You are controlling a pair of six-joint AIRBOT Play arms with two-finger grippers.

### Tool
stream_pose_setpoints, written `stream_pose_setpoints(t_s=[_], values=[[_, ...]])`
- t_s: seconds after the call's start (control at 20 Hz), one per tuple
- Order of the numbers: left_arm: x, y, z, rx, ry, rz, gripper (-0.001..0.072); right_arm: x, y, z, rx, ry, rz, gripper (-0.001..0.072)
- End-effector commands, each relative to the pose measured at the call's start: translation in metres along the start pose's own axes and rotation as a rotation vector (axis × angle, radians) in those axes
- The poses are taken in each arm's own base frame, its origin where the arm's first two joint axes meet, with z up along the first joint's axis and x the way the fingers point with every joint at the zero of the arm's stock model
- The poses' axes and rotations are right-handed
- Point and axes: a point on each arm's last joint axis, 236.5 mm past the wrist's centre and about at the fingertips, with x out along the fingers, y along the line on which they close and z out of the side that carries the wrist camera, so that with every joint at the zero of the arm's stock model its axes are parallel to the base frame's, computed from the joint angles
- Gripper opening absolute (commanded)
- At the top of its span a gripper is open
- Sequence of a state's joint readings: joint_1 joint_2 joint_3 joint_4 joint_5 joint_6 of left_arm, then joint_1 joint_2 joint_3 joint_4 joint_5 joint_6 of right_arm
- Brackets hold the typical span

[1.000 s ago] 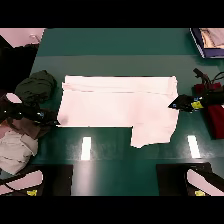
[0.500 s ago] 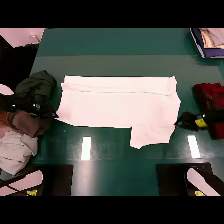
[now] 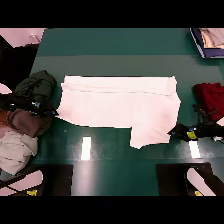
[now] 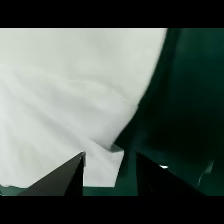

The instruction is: Fold the shirts.

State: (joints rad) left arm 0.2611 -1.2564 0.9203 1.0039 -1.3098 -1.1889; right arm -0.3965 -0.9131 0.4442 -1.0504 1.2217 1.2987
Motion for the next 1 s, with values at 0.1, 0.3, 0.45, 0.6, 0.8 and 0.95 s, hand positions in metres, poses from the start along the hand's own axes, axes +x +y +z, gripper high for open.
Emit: stream_pose_setpoints(t_s=[0.1, 0.3, 0.45, 0.6, 0.8, 0.95], values=[[0.0, 0.0, 0.001, 0.012, -0.002, 0.0, 0.0022, 0.01, 0.009, 0.006, -0.071, -0.033, -0.015, 0.0058], [-0.002, 0.0, -0.003, 0.017, 0.009, 0.003, 0.0021, 0.007, 0.009, -0.005, -0.087, 0.022, -0.018, 0.0019], [-0.016, 0.003, -0.009, 0.052, 0.002, 0.06, 0.002, -0.025, 0.001, -0.017, -0.178, 0.091, -0.117, 0.0019], [-0.04, -0.013, -0.028, 0.082, -0.001, 0.077, 0.002, -0.082, -0.013, -0.027, -0.264, 0.084, -0.287, 0.0019], [-0.063, -0.04, -0.065, 0.081, 0.023, 0.054, 0.0021, -0.132, 0.0, -0.029, -0.311, -0.066, -0.355, 0.0019], [-0.066, -0.05, -0.061, 0.084, -0.012, 0.023, 0.0021, -0.145, 0.027, -0.014, -0.355, -0.196, -0.297, 0.0019]])
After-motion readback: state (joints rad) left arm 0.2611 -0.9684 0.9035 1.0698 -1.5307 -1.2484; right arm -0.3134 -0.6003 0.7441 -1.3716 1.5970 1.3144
